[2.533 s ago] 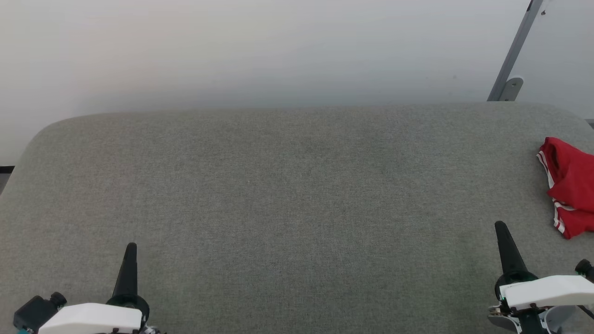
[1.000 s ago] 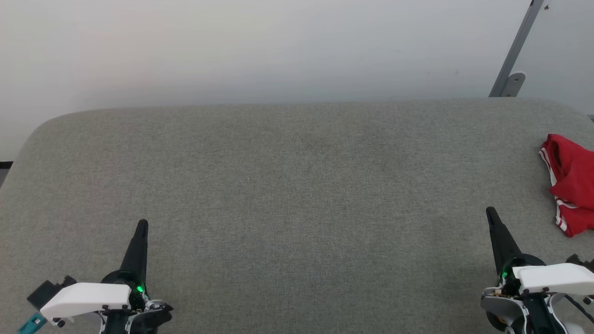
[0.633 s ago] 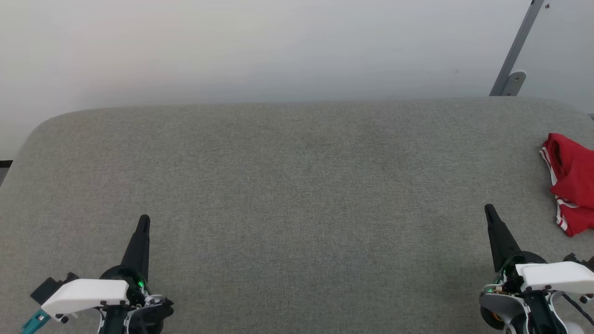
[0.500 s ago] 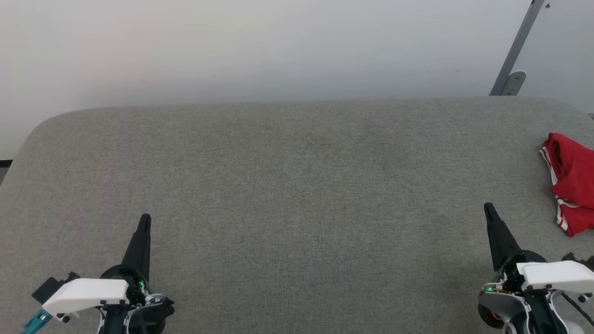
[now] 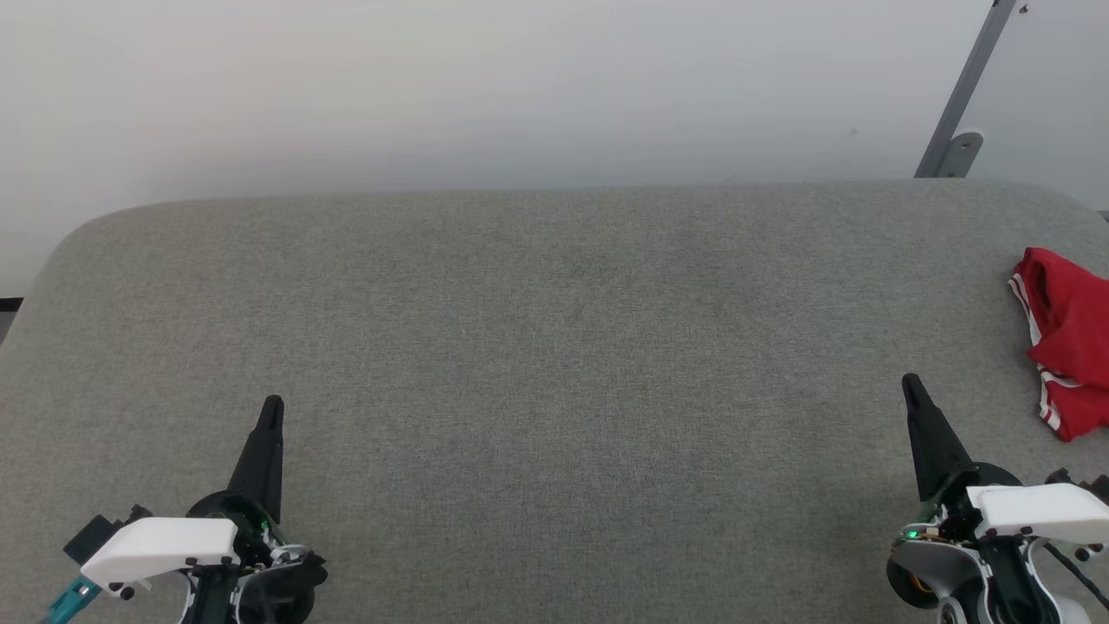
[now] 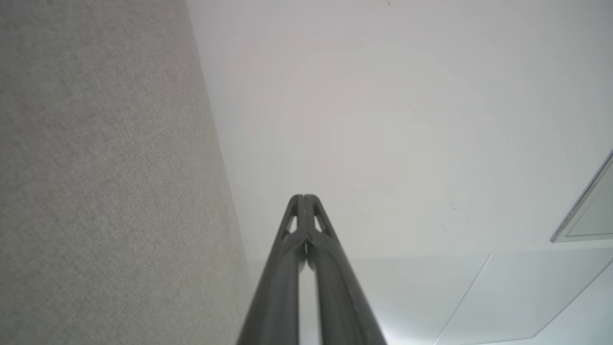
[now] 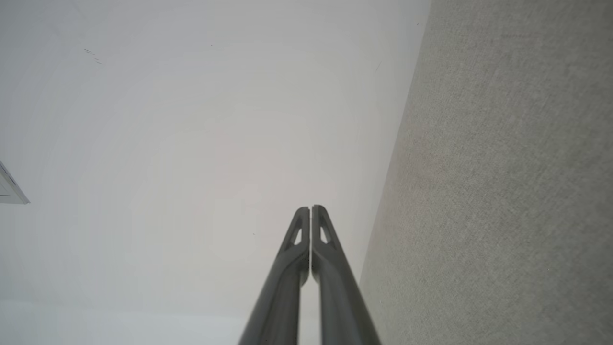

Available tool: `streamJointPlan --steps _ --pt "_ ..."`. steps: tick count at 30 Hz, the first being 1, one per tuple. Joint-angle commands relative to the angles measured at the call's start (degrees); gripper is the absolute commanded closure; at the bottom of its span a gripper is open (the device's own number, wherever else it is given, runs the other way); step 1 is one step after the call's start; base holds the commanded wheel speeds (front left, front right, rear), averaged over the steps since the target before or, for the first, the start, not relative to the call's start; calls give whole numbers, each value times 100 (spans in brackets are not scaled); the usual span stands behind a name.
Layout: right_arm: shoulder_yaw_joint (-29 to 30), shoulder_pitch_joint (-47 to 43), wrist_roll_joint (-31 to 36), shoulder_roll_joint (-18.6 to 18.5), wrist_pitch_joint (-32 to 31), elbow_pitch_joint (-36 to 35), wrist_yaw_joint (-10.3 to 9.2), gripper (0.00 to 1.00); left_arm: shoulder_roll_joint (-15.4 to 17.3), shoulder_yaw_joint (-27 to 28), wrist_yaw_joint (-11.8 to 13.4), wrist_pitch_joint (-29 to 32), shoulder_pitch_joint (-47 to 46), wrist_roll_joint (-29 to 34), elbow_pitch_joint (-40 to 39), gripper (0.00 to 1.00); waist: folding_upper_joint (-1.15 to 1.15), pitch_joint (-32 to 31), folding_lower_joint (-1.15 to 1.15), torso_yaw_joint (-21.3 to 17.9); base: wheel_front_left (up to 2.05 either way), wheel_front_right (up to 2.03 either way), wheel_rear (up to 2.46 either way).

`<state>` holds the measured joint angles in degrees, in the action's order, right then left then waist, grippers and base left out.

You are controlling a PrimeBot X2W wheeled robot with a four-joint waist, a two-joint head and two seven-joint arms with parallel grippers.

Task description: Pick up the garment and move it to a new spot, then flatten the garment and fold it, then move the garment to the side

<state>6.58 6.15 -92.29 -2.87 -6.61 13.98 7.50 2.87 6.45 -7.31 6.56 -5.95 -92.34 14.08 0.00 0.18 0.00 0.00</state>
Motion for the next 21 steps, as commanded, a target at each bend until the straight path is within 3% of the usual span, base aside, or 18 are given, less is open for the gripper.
streamJointPlan --steps 1,21 --pt "1 22 -20 10 -9 12 -2 100 1 16 -32 16 -67 -13 1 100 0 0 0 0 0 0 0" --pt "-1 22 -21 10 -8 12 -2 100 0 18 -33 17 -68 -10 1 100 0 0 0 0 0 0 0"
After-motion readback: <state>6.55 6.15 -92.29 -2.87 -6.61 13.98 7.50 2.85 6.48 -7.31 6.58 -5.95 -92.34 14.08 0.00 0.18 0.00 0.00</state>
